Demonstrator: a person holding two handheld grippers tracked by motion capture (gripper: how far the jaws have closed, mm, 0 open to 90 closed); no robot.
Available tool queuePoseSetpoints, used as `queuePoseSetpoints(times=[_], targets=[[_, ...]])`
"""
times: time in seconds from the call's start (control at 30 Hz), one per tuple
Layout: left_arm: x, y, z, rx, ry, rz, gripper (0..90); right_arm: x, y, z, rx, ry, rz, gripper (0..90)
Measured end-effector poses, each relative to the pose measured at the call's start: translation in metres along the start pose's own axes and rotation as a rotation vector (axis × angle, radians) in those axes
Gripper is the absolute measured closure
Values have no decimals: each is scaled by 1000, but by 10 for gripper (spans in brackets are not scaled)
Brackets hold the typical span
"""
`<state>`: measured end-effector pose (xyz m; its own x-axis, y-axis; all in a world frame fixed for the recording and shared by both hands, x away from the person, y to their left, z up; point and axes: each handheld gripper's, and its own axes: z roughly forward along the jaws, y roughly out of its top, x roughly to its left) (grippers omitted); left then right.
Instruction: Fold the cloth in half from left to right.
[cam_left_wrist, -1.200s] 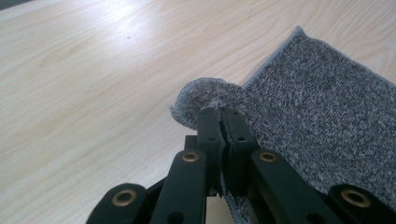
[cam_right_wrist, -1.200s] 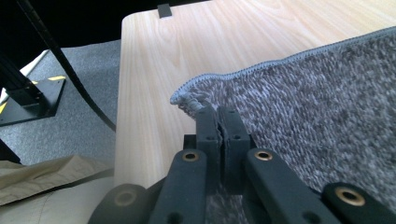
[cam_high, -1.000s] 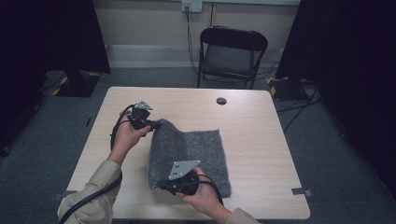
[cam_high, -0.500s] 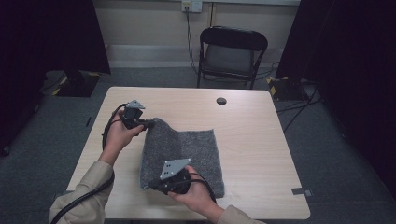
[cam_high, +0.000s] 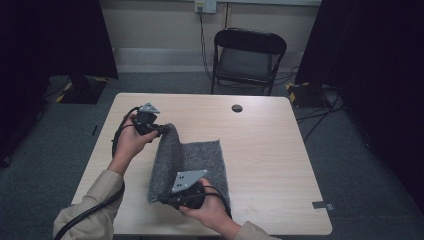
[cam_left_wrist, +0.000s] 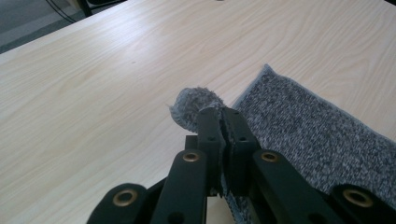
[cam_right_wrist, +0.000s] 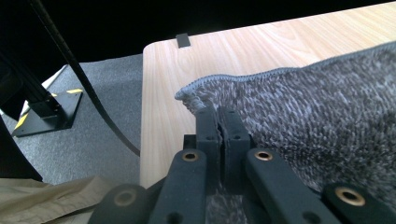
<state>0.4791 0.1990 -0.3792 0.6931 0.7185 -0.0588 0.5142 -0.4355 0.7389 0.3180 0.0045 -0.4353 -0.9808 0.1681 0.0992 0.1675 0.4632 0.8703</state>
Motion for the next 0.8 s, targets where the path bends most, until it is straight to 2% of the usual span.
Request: queuePoseSetpoints(times=[0.17,0.3,0.43,0.57,0.8], targets=[[-7,7,12,7,-7,6,870,-2,-5,-12,3,-14,3,888],[-16,16,28,24,-16,29,870,-6,-15,-25,8,-36,14,887],[-20,19,36,28,-26,35,870,-8,-21,-32,13,-54,20,887],[-29,23,52,46,-36,48,870,-13,-32,-43,19,-69,37,887],[-35,28,64,58,-39,60,870,-18,-45,-55,23,-90,61,887]])
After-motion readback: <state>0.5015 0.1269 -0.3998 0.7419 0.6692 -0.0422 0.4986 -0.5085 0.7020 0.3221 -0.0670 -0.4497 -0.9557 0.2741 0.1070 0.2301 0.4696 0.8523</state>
